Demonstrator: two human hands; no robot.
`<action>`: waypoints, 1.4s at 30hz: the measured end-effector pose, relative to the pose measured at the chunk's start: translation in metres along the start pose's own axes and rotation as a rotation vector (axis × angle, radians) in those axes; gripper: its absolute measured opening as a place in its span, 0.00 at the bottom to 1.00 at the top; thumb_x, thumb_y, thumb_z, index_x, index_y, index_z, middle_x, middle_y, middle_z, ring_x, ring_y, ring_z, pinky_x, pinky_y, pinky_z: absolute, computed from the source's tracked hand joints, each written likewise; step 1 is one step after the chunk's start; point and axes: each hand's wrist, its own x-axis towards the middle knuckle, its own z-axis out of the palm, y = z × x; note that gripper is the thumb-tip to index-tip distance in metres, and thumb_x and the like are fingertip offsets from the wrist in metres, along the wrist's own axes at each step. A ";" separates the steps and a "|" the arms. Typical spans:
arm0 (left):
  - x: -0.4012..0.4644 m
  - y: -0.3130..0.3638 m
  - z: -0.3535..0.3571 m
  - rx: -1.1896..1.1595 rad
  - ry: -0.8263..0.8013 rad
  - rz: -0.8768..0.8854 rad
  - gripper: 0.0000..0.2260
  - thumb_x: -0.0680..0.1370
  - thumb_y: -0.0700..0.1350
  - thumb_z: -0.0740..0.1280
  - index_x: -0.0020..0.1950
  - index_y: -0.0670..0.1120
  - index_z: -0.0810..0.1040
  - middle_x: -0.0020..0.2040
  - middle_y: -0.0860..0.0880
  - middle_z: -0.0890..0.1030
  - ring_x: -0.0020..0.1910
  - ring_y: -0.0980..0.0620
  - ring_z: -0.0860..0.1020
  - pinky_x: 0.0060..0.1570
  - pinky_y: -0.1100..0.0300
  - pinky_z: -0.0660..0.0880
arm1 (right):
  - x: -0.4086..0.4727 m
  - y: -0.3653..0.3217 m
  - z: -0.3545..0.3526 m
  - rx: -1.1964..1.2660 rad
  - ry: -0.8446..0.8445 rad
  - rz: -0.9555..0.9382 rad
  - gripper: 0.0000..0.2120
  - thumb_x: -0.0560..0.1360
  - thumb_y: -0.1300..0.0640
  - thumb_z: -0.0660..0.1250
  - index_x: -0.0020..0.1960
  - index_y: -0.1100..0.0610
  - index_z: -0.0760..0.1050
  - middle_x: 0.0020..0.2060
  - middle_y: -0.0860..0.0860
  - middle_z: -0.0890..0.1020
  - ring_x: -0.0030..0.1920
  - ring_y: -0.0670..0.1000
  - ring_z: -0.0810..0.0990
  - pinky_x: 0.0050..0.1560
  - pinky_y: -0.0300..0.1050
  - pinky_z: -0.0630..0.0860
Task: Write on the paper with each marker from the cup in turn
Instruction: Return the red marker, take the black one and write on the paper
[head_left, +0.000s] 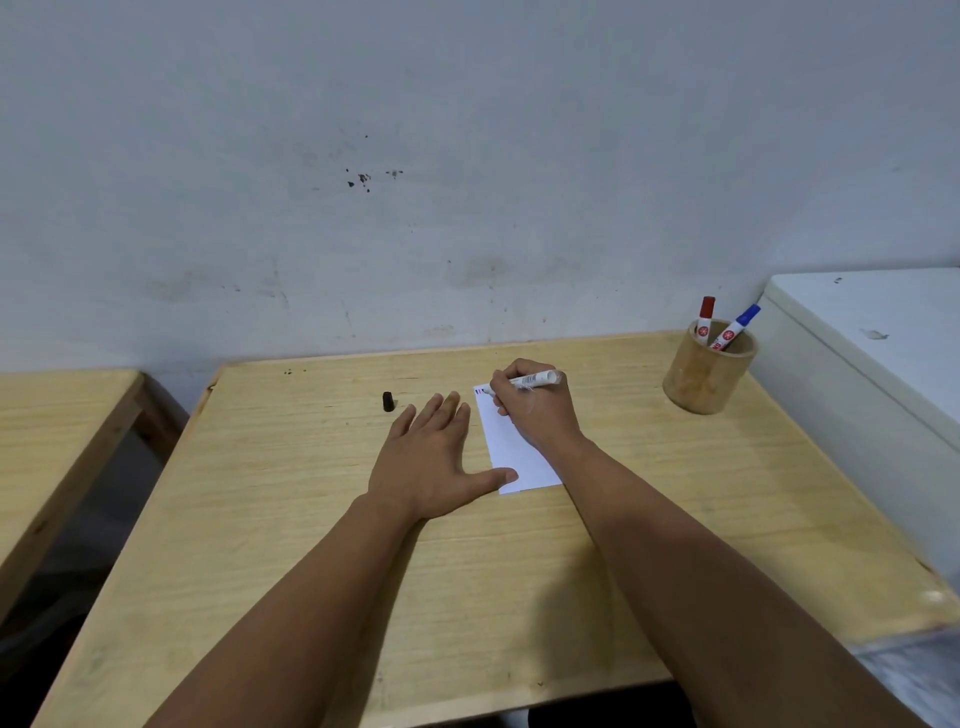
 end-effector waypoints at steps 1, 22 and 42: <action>0.000 0.000 0.000 0.002 -0.001 0.001 0.55 0.67 0.84 0.49 0.83 0.48 0.58 0.85 0.51 0.53 0.83 0.55 0.47 0.82 0.47 0.46 | 0.000 -0.001 0.000 0.009 0.009 0.016 0.13 0.75 0.46 0.70 0.38 0.55 0.82 0.33 0.50 0.88 0.32 0.46 0.88 0.39 0.49 0.83; -0.006 -0.007 -0.049 -0.058 0.475 -0.300 0.22 0.81 0.56 0.59 0.72 0.50 0.77 0.72 0.45 0.75 0.70 0.38 0.69 0.63 0.42 0.68 | 0.004 -0.064 -0.087 0.596 0.257 0.217 0.05 0.84 0.57 0.68 0.51 0.54 0.83 0.37 0.53 0.88 0.23 0.45 0.74 0.24 0.38 0.67; 0.021 0.060 -0.128 -1.509 0.243 -0.455 0.06 0.79 0.41 0.74 0.50 0.39 0.86 0.43 0.46 0.87 0.42 0.51 0.84 0.42 0.59 0.81 | -0.062 -0.094 -0.101 0.152 -0.036 -0.073 0.07 0.77 0.65 0.78 0.54 0.60 0.89 0.30 0.35 0.85 0.29 0.34 0.79 0.32 0.24 0.71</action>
